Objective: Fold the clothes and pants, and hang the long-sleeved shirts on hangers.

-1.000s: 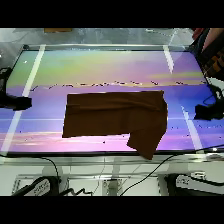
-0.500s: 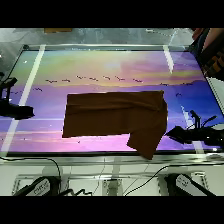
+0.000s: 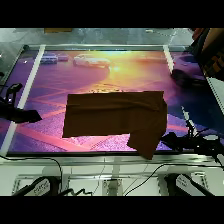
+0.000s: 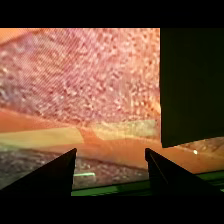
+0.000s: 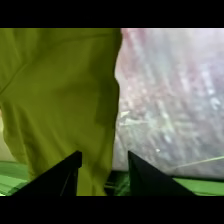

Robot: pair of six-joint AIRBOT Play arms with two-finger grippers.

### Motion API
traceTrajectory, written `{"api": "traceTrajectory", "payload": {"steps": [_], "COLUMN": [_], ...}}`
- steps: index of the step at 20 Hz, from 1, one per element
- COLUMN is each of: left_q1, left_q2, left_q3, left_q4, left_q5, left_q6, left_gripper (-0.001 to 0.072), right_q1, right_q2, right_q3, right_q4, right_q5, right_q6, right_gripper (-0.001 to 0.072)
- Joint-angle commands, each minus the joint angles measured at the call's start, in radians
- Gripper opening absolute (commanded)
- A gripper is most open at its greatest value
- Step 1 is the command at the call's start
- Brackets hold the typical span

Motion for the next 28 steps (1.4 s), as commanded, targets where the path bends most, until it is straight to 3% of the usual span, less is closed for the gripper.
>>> {"api": "traceTrajectory", "payload": {"steps": [1, 4, 7, 11, 17, 22, 28], "left_q1": [0.001, 0.001, 0.002, 0.002, 0.002, 0.001, 0.001], "left_q2": [-0.039, -0.079, -0.098, -0.101, -0.102, -0.115, -0.196], "left_q3": [-0.003, -0.003, -0.008, -0.082, -0.301, -0.377, -0.380], "left_q4": [0.000, 0.000, 0.000, 0.000, -0.238, -0.368, -0.378], "left_q5": [0.002, 0.002, 0.002, 0.026, 0.082, 0.156, 0.148], "left_q6": [-0.003, -0.031, -0.029, -0.024, 0.159, 0.180, 0.185], "left_gripper": [0.0484, 0.0455, 0.0455, 0.0455, 0.0454, 0.0454, 0.0455], "right_q1": [0.073, 0.162, 0.172, 0.172, 0.172, 0.172, 0.172], "right_q2": [-0.010, -0.013, -0.013, -0.001, 0.010, 0.010, 0.010], "right_q3": [-0.020, -0.019, 0.004, 0.060, 0.071, 0.071, 0.071], "right_q4": [-0.023, -0.021, -0.020, -0.018, 0.009, 0.009, 0.009], "right_q5": [-0.051, -0.072, -0.063, -0.034, -0.014, -0.011, -0.006], "right_q6": [-0.011, -0.011, -0.012, -0.011, -0.011, -0.011, -0.011], "right_gripper": [0.0291, 0.0240, 0.0013, 0.0013, 0.0013, 0.0013, 0.0013]}}
